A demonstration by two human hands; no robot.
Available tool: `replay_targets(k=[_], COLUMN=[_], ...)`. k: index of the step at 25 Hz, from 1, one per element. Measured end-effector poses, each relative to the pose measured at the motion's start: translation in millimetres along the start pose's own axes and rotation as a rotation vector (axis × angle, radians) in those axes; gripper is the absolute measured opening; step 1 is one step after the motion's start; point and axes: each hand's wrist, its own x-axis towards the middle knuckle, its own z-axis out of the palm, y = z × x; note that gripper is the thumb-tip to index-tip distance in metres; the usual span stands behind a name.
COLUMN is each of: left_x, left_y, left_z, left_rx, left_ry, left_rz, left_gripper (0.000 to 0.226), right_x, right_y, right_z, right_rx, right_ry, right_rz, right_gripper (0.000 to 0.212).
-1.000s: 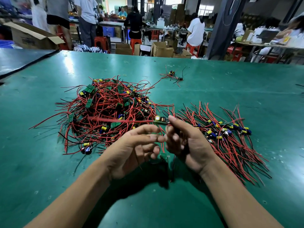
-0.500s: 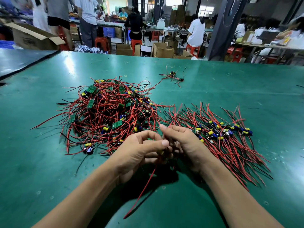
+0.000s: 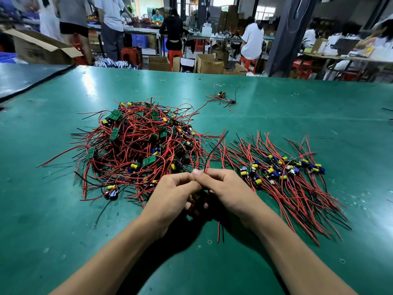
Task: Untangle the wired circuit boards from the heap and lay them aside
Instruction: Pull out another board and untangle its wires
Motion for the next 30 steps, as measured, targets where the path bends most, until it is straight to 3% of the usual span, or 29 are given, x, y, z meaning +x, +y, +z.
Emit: replay_targets(k=[5,9,12,16,21,24,30], left_x=[1,4,4,1,2,4,7], left_y=[0,-1,-2,-4,-4,-3,-1], left_z=[3,-1,-3,1,-2,-4,-6], left_rx=[-0.037,-0.067,-0.034,0.102,0.125,0.064,-0.114], left_ry=[-0.007,0.044,0.033,0.034,0.027,0.021,-0.044], left_rz=[-0.005,-0.031,-0.011,0.076,0.06,0.011,-0.062], left_gripper=[0.012,0.008,0.02,0.009,0.008,0.008,0.022], right_x=[2,1,0,1,2,4,6], right_y=[0,-2,-3,-1,-2,0,-2], right_z=[-6,-11,-9,-10,-15,-17,-17], right_rx=[-0.031,-0.094,-0.088,-0.396,-0.51,-0.432,0.051], right_ry=[0.074,0.096,0.133,0.284,0.225,0.171,0.092], right_rz=[0.018,-0.008,-0.089,-0.255,-0.224,-0.187,-0.064], right_gripper=[0.037,0.028,0.023,0.031,0.026,0.024,0.022])
